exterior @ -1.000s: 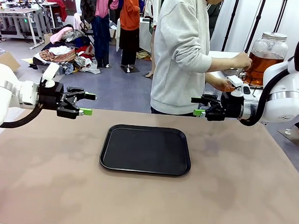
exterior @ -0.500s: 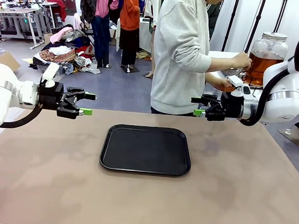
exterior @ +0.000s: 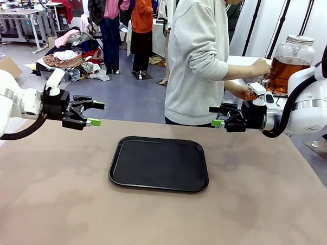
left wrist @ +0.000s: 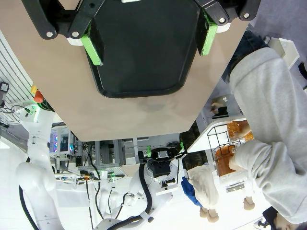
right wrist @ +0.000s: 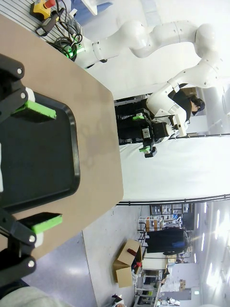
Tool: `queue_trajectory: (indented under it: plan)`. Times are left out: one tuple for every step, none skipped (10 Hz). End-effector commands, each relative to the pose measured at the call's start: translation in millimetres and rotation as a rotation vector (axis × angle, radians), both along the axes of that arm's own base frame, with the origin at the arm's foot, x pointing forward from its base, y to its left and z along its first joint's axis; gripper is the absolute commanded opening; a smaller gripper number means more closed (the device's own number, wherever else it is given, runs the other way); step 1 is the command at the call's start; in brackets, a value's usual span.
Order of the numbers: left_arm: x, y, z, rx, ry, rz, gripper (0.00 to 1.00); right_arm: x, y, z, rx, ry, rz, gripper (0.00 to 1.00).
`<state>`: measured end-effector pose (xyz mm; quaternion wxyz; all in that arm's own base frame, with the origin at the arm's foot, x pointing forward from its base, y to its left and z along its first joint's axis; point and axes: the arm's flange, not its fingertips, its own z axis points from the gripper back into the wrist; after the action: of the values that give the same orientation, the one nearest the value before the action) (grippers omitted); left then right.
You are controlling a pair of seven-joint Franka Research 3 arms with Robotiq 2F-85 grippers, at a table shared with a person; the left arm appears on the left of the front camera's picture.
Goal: Pour the drink into the iced cup.
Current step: Open the gripper to release the iced cup you were holding.
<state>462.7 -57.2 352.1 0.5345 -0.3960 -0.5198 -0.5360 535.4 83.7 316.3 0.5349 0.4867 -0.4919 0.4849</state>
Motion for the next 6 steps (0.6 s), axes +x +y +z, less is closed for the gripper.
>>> queue_trajectory:
  plan:
    - [-1.1,0.7,1.2,0.0,-0.005,0.001,1.0,0.4,0.2,2.6,0.007,-0.003,0.005,1.0]
    - [-1.1,0.7,1.2,0.0,-0.005,0.001,1.0,0.4,0.2,2.6,0.007,-0.003,0.005,1.0]
    - [-1.1,0.7,1.2,0.0,-0.005,0.001,1.0,0.4,0.2,2.6,0.007,-0.003,0.005,1.0]
    - [-1.1,0.7,1.2,0.0,-0.005,0.001,1.0,0.4,0.2,2.6,0.007,-0.003,0.005,1.0]
    - [-1.1,0.7,1.2,0.0,-0.005,0.001,1.0,0.4,0.2,2.6,0.007,-0.003,0.005,1.0]
    - [-1.1,0.7,1.2,0.0,-0.005,0.001,1.0,0.4,0.2,2.6,0.007,-0.003,0.005,1.0]
